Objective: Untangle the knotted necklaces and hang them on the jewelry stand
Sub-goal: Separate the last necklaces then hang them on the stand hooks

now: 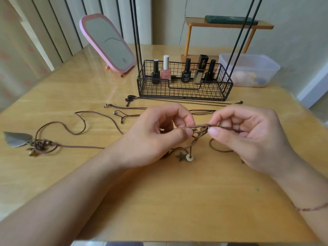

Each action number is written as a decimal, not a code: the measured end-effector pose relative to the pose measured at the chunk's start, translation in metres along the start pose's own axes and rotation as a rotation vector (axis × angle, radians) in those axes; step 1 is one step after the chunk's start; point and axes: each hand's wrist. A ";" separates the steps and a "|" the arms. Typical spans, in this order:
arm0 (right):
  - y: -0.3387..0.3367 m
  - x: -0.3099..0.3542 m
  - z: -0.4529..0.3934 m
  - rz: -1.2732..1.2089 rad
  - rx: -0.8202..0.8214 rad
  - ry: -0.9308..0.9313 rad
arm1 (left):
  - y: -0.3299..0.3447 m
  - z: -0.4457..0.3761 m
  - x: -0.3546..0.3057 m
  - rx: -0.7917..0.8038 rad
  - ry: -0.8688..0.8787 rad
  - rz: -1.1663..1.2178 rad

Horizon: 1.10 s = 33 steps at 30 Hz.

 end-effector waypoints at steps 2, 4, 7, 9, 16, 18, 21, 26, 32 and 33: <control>0.000 -0.001 0.000 0.029 -0.005 0.004 | 0.000 0.001 0.000 -0.014 -0.024 -0.011; 0.000 -0.002 0.000 0.061 -0.008 0.005 | -0.001 0.001 0.001 -0.047 -0.020 -0.040; -0.001 -0.002 0.001 0.067 -0.016 0.005 | -0.002 0.001 0.002 -0.103 0.004 -0.089; -0.002 -0.003 0.001 0.082 -0.012 0.012 | -0.002 0.002 0.003 -0.139 0.026 -0.167; -0.003 -0.005 0.001 0.175 0.008 0.056 | -0.005 -0.004 0.017 -0.330 -0.010 -0.332; -0.007 -0.005 -0.002 0.126 -0.061 0.014 | -0.006 -0.004 0.023 -0.184 -0.089 -0.404; -0.017 0.000 -0.005 0.155 -0.168 -0.019 | -0.017 0.000 0.031 0.022 -0.102 -0.637; -0.039 0.000 -0.007 0.312 -0.416 0.000 | -0.046 0.008 0.040 0.185 -0.155 -0.744; -0.055 -0.008 -0.009 0.470 -0.497 0.080 | -0.082 0.024 0.050 0.201 -0.262 -0.786; -0.055 -0.008 -0.009 0.499 -0.471 0.108 | -0.086 0.027 0.050 0.223 -0.273 -0.821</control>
Point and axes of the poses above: each hand's wrist, its own z-axis away from the middle knuckle, its own y-axis out of the palm, x = y × z, and after that the axes turned 14 degrees about -z, right-handed
